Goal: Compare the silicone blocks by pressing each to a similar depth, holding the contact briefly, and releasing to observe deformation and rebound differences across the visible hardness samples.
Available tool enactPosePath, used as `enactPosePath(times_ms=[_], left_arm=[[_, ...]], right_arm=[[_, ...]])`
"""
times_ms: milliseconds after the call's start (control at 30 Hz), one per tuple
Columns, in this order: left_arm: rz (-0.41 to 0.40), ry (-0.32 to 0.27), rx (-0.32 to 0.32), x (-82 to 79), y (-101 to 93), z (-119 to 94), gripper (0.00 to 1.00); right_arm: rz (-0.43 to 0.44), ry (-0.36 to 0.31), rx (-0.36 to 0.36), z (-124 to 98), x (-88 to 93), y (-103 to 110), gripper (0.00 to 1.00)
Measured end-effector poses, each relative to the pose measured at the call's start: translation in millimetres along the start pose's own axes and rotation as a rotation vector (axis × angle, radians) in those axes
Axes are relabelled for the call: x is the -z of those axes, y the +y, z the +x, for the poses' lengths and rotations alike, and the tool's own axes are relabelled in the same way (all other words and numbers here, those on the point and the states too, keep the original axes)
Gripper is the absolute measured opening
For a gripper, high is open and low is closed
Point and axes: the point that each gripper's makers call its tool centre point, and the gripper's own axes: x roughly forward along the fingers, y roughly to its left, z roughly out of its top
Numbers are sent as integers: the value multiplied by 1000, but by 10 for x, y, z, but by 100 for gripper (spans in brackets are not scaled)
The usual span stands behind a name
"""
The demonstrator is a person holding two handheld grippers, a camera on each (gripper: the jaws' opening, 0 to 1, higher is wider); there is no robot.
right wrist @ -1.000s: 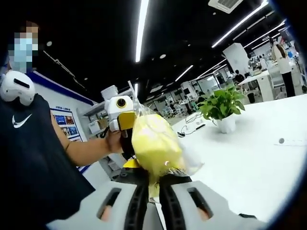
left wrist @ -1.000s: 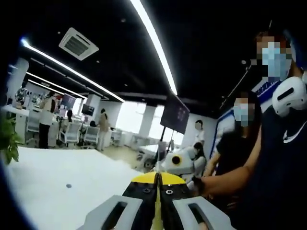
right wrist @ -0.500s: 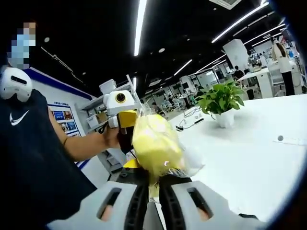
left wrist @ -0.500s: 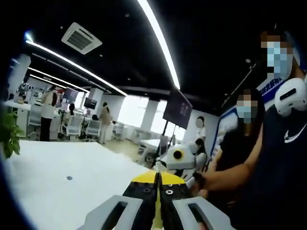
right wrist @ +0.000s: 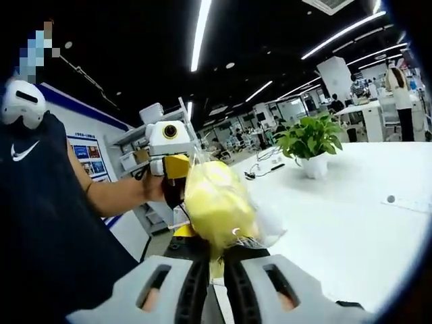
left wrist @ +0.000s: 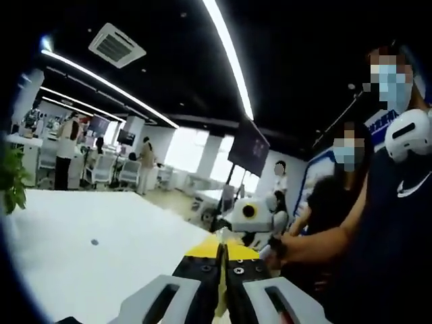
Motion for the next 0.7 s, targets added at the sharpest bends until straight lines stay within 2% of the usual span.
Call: enactPosePath(times_ms=[300, 500, 567, 633, 700], left_arm=[[-42, -59, 20, -41, -20, -30, 0], [-62, -54, 10, 1, -18, -60, 0], [-62, -51, 11, -5, -23, -67, 0], [-65, -49, 4, -3, -10, -68, 0], [-63, -69, 16, -23, -23, -72, 0]], right_arm=[[-17, -24, -14, 14, -54, 23, 3], [-22, -7, -17, 40, -3, 32, 4], [-19, -15, -32, 46, -2, 53, 5], [-40, -27, -13, 51, -4, 25, 5], [-23, -40, -20, 54, -29, 34, 5]])
